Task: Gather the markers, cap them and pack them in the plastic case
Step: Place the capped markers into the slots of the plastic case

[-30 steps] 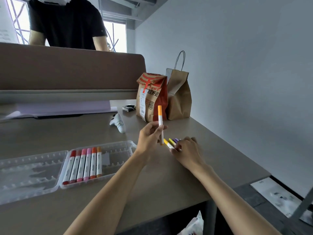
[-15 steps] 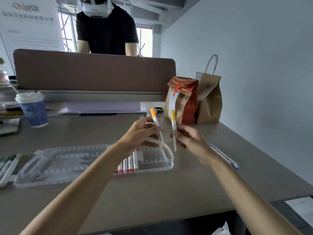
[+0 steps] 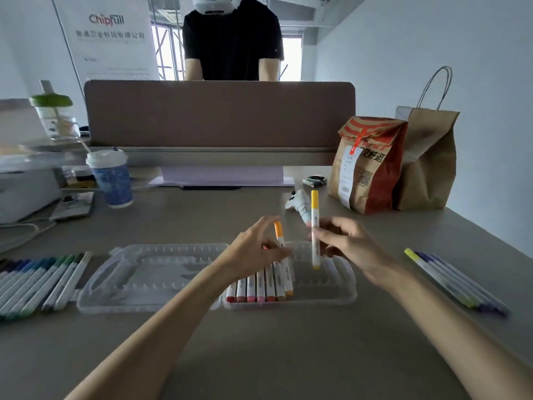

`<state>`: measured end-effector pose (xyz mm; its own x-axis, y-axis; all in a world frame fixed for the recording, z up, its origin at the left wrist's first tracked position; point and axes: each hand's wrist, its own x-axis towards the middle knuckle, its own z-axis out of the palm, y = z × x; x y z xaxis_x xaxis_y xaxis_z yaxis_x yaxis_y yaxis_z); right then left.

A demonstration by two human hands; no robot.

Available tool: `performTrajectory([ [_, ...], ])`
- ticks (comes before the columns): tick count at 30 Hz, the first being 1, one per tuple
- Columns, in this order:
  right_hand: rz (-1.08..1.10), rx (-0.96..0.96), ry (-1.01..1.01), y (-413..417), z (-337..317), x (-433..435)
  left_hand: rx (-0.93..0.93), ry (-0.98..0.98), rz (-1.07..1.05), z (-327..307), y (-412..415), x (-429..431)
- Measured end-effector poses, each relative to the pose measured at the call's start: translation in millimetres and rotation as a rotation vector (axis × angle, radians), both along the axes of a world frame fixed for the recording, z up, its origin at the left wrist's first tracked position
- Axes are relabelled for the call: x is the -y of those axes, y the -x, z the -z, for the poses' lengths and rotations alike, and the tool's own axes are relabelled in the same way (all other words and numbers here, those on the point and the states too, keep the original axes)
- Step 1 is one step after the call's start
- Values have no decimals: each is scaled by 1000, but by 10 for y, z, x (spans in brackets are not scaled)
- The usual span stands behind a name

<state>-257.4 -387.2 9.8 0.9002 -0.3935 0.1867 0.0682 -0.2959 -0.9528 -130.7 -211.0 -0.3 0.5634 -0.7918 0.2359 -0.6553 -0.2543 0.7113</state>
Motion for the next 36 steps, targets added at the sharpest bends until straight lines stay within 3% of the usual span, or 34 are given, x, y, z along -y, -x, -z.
performTrajectory([
  [6,-7,-24,29,26,26,-27,223,-120,-94,47,-39,7],
  [30,-7,-45,52,81,44,-208,378,-351,-27,130,-11,25],
  [36,17,-47,47,52,67,-249,387,-325,-38,157,-5,14],
])
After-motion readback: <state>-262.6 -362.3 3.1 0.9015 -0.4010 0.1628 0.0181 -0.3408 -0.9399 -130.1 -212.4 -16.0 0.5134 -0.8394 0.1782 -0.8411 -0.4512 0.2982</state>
